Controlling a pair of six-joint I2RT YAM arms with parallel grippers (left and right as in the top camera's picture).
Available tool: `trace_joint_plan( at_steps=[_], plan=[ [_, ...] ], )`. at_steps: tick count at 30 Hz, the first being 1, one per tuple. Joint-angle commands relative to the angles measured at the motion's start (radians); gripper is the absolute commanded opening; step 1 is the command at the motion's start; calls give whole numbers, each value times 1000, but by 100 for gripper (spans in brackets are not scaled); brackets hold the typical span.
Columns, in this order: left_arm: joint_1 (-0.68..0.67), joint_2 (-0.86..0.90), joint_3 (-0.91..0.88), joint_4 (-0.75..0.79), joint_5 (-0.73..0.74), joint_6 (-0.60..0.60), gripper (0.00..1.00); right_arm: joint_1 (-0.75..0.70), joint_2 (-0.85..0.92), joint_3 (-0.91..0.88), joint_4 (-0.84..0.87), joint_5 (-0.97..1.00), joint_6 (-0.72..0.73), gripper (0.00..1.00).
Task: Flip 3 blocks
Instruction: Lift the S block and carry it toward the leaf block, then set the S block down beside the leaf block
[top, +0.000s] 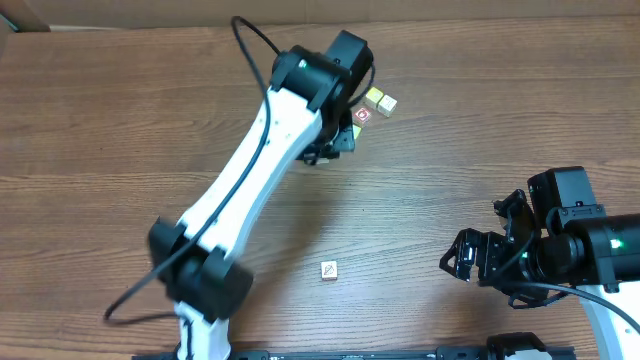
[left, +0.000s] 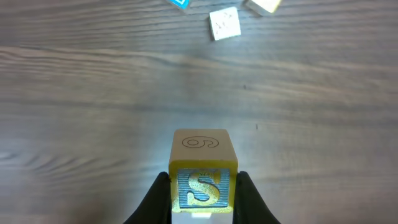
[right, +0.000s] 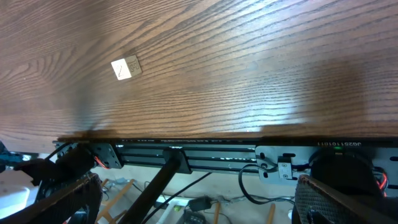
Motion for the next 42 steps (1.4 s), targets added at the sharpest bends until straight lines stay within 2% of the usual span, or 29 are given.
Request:
trace_joint_plan(
  at_steps=[1, 7, 13, 20, 28, 33, 42],
  plan=[
    [-69, -95, 7, -48, -114, -10, 4, 5, -8, 20, 2, -8, -6, 100],
    [-161, -157, -43, -117, -178, -89, 5, 5, -8, 20, 1, -8, -6, 100],
    [-204, -271, -247, -82, -202, -188, 5, 5, -8, 20, 1, -8, -6, 100],
    [-204, -491, -624, 97, -143, -233, 5, 5, -8, 20, 3, -8, -6, 100],
    [-204, -681, -1064, 399, 48, -202, 4, 5, -8, 20, 6, -8, -7, 100],
    [-204, -685, -1224, 486, 140, -202, 5, 5, -8, 20, 6, -7, -7, 100],
    [-203, -685, -1348, 600, 161, -176, 5, 5, -8, 20, 12, -8, -6, 100]
  ],
)
